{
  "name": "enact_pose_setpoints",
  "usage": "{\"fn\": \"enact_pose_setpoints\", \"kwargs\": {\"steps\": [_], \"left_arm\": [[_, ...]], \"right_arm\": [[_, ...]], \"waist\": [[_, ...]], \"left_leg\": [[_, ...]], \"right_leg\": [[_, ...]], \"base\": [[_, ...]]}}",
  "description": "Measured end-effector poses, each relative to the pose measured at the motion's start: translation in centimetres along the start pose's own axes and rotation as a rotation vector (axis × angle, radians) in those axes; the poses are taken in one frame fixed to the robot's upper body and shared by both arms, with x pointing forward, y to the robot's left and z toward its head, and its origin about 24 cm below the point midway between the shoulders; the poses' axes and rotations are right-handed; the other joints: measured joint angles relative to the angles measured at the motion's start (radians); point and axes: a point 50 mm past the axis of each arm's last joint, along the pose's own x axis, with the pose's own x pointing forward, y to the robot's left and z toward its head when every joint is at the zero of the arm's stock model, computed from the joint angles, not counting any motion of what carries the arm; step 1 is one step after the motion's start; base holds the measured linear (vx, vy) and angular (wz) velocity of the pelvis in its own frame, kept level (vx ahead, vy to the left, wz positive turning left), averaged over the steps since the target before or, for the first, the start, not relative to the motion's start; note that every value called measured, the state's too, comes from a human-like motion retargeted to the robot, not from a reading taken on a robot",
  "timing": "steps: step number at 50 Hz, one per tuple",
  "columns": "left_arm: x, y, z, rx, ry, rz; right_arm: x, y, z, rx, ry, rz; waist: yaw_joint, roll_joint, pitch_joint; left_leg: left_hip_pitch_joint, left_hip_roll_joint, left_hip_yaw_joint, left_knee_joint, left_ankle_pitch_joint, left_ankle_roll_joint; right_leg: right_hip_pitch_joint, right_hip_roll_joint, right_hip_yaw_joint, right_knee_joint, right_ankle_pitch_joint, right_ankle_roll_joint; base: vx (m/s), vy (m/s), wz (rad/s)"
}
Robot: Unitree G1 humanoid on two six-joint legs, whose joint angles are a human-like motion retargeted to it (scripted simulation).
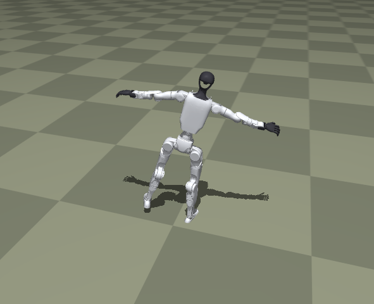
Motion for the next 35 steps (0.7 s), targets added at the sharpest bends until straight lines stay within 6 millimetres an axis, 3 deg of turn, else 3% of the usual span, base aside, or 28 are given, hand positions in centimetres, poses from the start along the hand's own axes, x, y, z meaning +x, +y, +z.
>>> {"fn": "enact_pose_setpoints", "kwargs": {"steps": [3, 6, 12, 14, 18, 19, 20, 22, 25, 27, 35], "left_arm": [[-0.2, 3.9, -1.1, -0.054, 0.032, 0.104], [-0.5, 6.5, -1.3, -0.098, 0.038, 0.178], [-0.7, 9.3, 0.1, -0.139, -0.009, 0.247], [-0.7, 9.4, 0.5, -0.139, -0.03, 0.247], [-0.6, 10.1, 1.9, -0.123, -0.096, 0.26], [-0.6, 10.6, 3.2, -0.109, -0.133, 0.272], [-0.6, 11.4, 5.0, -0.089, -0.178, 0.292], [-0.7, 12.1, 6.7, -0.07, -0.216, 0.311], [-0.6, 11.5, 7.7, -0.042, -0.254, 0.292], [-0.7, 11.8, 9.4, 0.003, -0.286, 0.293], [-0.4, 10.6, 11.3, 0.119, -0.296, 0.213]], "right_arm": [[0.3, -4.3, 1.2, 0.126, -0.005, -0.122], [0.2, -7.3, 2.7, 0.22, -0.033, -0.205], [-0.1, -10.1, 5.2, 0.247, -0.108, -0.253], [-0.2, -10.6, 6.0, 0.223, -0.13, -0.258], [-0.2, -10.8, 6.7, 0.154, -0.153, -0.228], [-0.1, -10.4, 6.3, 0.135, -0.138, -0.209], [0.0, -9.8, 5.5, 0.115, -0.115, -0.186], [0.1, -9.0, 5.0, 0.106, -0.109, -0.156], [0.1, -9.1, 5.0, 0.103, -0.111, -0.152], [0.2, -8.3, 4.2, 0.121, -0.091, -0.13], [0.3, -6.5, 2.3, 0.091, -0.031, -0.07]], "waist": [[-0.013, -0.04, -0.018], [-0.031, -0.1, -0.034], [-0.036, -0.187, -0.076], [-0.053, -0.221, -0.123], [-0.07, -0.285, -0.193], [-0.06, -0.317, -0.19], [-0.044, -0.355, -0.178], [0.0, -0.381, -0.085], [-0.031, -0.424, -0.127], [0.003, -0.437, -0.055], [0.014, -0.425, -0.03]], "left_leg": [[-0.034, 0.082, 0.01, 0.0, 0.091, -0.034], [-0.084, 0.132, 0.02, 0.004, 0.14, -0.036], [-0.207, 0.313, 0.099, 0.0, 0.195, -0.036], [-0.268, 0.356, 0.111, -0.013, 0.218, -0.036], [-0.354, 0.457, 0.131, -0.017, 0.243, -0.036], [-0.355, 0.479, 0.138, -0.017, 0.245, -0.036], [-0.348, 0.499, 0.147, -0.018, 0.245, -0.036], [-0.268, 0.56, 0.163, 0.016, 0.212, -0.036], [-0.321, 0.591, 0.185, 0.003, 0.204, -0.036], [-0.277, 0.622, 0.208, 0.022, 0.173, -0.036], [-0.252, 0.545, 0.244, 0.034, 0.152, -0.036]], "right_leg": [[-0.009, -0.064, -0.018, 0.007, 0.005, 0.027], [-0.031, -0.173, -0.033, 0.024, 0.014, 0.064], [-0.115, -0.296, -0.026, 0.04, 0.072, 0.073], [-0.151, -0.345, -0.036, 0.028, 0.099, 0.073], [-0.203, -0.423, -0.04, 0.011, 0.139, 0.073], [-0.196, -0.442, -0.043, -0.001, 0.15, 0.073], [-0.18, -0.462, -0.048, -0.016, 0.162, 0.073], [-0.1, -0.485, -0.034, 0.003, 0.148, 0.073], [-0.129, -0.537, -0.048, 0.012, 0.149, 0.073], [-0.078, -0.544, -0.046, 0.041, 0.128, 0.073], [-0.029, -0.506, -0.084, 0.05, 0.098, 0.072]], "base": [[0.06, -0.04, 0.49], [0.01, 0.06, 0.58], [-0.08, -0.01, 0.45], [0.01, 0.0, 0.85], [0.05, 0.0, 0.56], [0.0, 0.0, 0.0], [0.01, -0.04, -0.69], [0.02, -0.03, -0.89], [0.05, 0.0, 0.29], [0.0, -0.01, -0.37], [0.0, 0.0, 0.0]]}}
